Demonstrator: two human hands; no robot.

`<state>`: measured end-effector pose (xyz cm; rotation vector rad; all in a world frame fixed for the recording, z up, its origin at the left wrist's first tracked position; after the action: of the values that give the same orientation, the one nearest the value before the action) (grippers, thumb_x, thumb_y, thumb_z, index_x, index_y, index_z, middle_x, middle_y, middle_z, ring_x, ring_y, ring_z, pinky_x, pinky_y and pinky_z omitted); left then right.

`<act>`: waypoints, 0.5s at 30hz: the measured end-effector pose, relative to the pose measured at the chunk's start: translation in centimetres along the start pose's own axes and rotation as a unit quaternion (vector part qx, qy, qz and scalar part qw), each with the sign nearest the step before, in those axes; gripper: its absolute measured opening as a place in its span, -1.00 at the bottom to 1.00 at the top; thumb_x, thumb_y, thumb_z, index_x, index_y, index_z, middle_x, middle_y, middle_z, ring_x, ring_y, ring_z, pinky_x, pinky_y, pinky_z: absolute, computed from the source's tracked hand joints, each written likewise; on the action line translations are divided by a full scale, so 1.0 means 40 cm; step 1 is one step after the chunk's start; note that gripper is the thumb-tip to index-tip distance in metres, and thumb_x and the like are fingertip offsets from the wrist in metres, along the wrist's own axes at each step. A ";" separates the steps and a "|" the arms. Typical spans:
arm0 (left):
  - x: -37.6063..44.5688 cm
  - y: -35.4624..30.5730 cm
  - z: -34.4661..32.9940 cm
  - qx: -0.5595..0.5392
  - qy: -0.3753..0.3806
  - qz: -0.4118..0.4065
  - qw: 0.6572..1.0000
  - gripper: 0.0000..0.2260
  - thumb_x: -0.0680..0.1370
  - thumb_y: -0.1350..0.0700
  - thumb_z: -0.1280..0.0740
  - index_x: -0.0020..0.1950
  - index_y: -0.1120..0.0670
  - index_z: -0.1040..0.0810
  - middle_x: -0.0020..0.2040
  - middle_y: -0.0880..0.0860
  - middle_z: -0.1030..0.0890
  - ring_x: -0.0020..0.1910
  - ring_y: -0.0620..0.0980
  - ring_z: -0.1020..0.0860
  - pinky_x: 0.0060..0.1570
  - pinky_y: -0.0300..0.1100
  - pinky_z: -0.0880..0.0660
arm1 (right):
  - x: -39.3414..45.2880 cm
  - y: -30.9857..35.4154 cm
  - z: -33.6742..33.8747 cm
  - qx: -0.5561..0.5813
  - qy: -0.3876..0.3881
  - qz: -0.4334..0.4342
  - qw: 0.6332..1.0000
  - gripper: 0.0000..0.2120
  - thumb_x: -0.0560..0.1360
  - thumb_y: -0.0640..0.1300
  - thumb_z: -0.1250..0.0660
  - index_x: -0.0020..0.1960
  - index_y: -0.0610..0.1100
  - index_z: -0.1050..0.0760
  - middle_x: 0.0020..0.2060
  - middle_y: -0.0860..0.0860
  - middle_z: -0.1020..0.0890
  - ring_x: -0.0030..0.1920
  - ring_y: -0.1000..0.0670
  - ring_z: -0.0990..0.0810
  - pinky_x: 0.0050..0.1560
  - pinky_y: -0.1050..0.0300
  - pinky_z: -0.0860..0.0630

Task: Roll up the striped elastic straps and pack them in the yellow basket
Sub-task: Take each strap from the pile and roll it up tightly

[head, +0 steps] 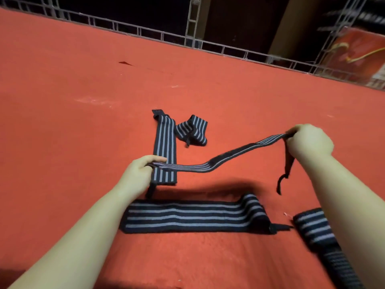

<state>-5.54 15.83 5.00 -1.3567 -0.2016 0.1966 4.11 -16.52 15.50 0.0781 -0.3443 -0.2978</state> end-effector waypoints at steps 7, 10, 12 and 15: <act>0.116 0.052 -0.133 0.104 0.011 -0.048 0.993 -0.54 0.47 0.44 -0.03 0.07 0.02 -0.57 -0.31 0.06 -0.51 -0.49 -0.13 -0.33 -0.48 -0.30 -0.31 | 0.054 -0.109 -0.094 0.229 0.012 -0.084 0.970 -0.53 0.40 -0.37 -0.18 0.20 -0.05 -0.59 0.12 -0.16 -0.63 0.13 -0.16 -0.58 0.03 0.10 -0.44; 0.148 0.040 -0.203 0.176 0.035 -0.114 0.977 -0.49 0.44 0.46 -0.08 0.18 0.01 -0.55 0.00 0.02 -0.53 -0.04 -0.09 -0.48 0.13 -0.25 -0.38 | 0.094 -0.141 -0.105 0.318 -0.005 -0.105 0.942 -0.53 0.45 -0.41 -0.13 0.30 -0.16 -0.50 0.19 -0.17 -0.59 0.17 -0.13 -0.55 0.10 0.16 -0.41; 0.167 0.058 -0.257 0.265 0.085 -0.158 0.947 -0.46 0.44 0.42 -0.13 0.28 -0.05 -0.50 0.21 -0.04 -0.47 0.24 -0.03 -0.38 0.34 -0.19 -0.20 | 0.107 -0.151 -0.144 0.279 0.120 -0.120 0.945 -0.55 0.52 -0.39 -0.11 0.39 -0.24 -0.38 0.18 -0.19 -0.56 0.08 -0.13 -0.56 0.03 0.23 -0.42; 0.156 0.113 -0.319 0.414 0.168 -0.115 0.887 -0.48 0.51 0.23 -0.17 0.41 -0.18 -0.30 0.40 -0.09 -0.29 0.34 -0.01 -0.24 0.38 -0.12 -0.10 | 0.062 -0.144 -0.211 0.127 0.264 -0.122 0.948 -0.62 0.59 -0.27 -0.09 0.40 -0.27 -0.34 0.30 -0.20 -0.46 0.27 -0.17 -0.46 0.22 0.13 -0.37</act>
<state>3.66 6.26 -1.81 -0.4875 0.0262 -0.1509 7.66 -22.57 7.65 0.4484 0.1655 -0.4618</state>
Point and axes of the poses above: each hand's wrist, its own x-axis towards the middle knuckle, its own z-axis out of the back of the hand, y = z × x, the point moved 1 cm from there along x, towards the middle knuckle
